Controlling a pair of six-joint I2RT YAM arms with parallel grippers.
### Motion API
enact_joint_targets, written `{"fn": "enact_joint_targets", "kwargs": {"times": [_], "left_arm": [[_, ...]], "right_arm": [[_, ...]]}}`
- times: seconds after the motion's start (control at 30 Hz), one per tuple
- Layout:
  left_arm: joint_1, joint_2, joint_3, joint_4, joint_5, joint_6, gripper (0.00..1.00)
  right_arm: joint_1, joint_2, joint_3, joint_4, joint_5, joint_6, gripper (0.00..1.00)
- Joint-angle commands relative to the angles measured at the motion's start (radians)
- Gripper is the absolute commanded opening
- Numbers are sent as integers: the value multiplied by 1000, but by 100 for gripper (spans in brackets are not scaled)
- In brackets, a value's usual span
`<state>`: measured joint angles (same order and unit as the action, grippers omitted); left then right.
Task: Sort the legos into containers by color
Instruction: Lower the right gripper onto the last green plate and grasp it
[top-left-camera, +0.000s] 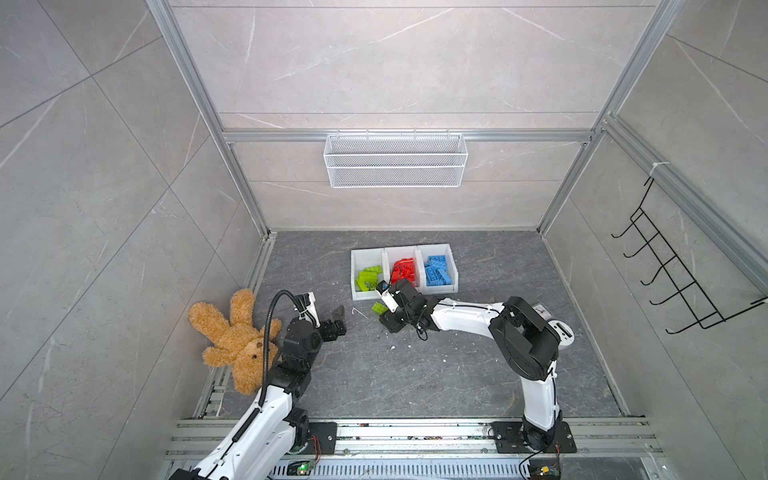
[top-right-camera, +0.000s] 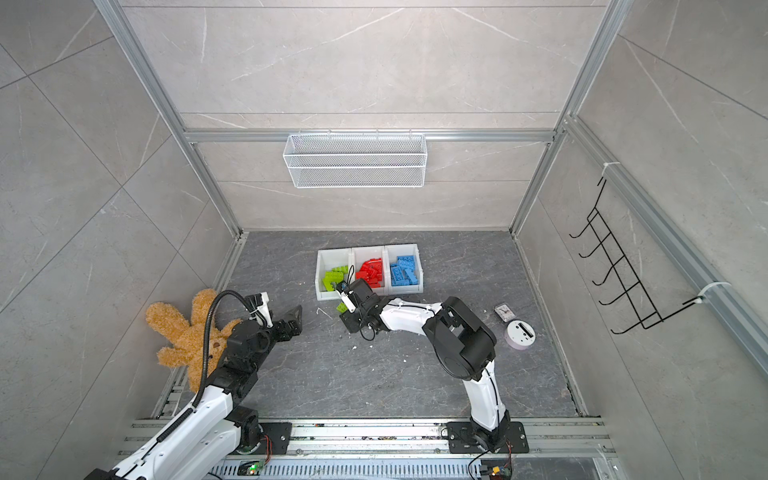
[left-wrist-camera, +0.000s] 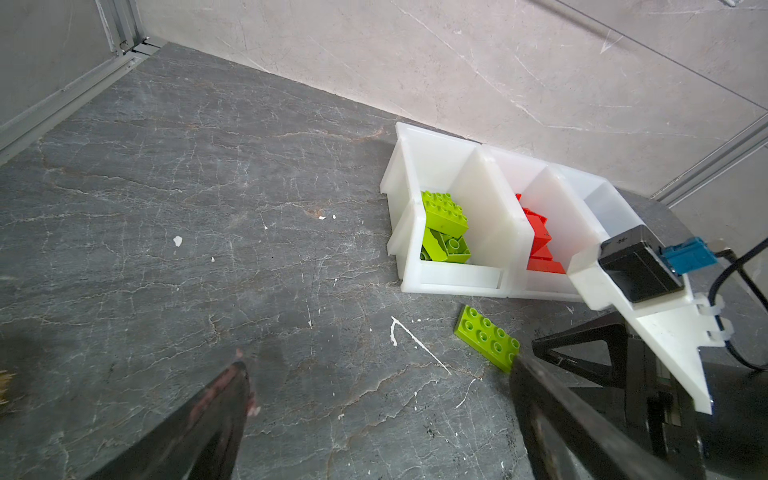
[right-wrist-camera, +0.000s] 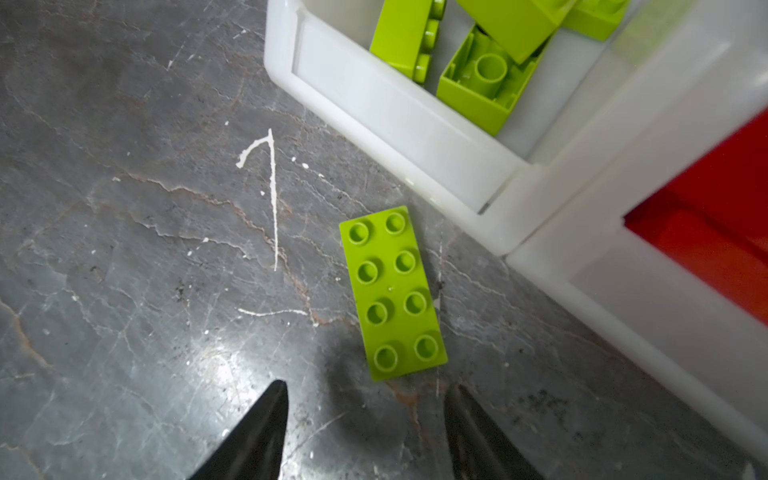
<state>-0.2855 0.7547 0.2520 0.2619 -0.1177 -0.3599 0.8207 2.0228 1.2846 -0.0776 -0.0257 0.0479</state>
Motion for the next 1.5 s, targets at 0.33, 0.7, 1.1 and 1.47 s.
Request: {"fn": "enact_joint_targets", "kwargs": {"times": [0.33, 0.7, 1.1, 1.47], "left_arm": [[5, 30, 30, 34, 36, 7, 99], [5, 64, 47, 27, 38, 7, 99], [5, 54, 44, 26, 38, -1, 99], [5, 60, 44, 29, 42, -1, 99]], "right_arm": [[-2, 88, 70, -19, 33, -45, 61], [13, 114, 96, -49, 46, -69, 58], [54, 146, 149, -125, 119, -75, 44], [58, 180, 177, -125, 127, -11, 58]]}}
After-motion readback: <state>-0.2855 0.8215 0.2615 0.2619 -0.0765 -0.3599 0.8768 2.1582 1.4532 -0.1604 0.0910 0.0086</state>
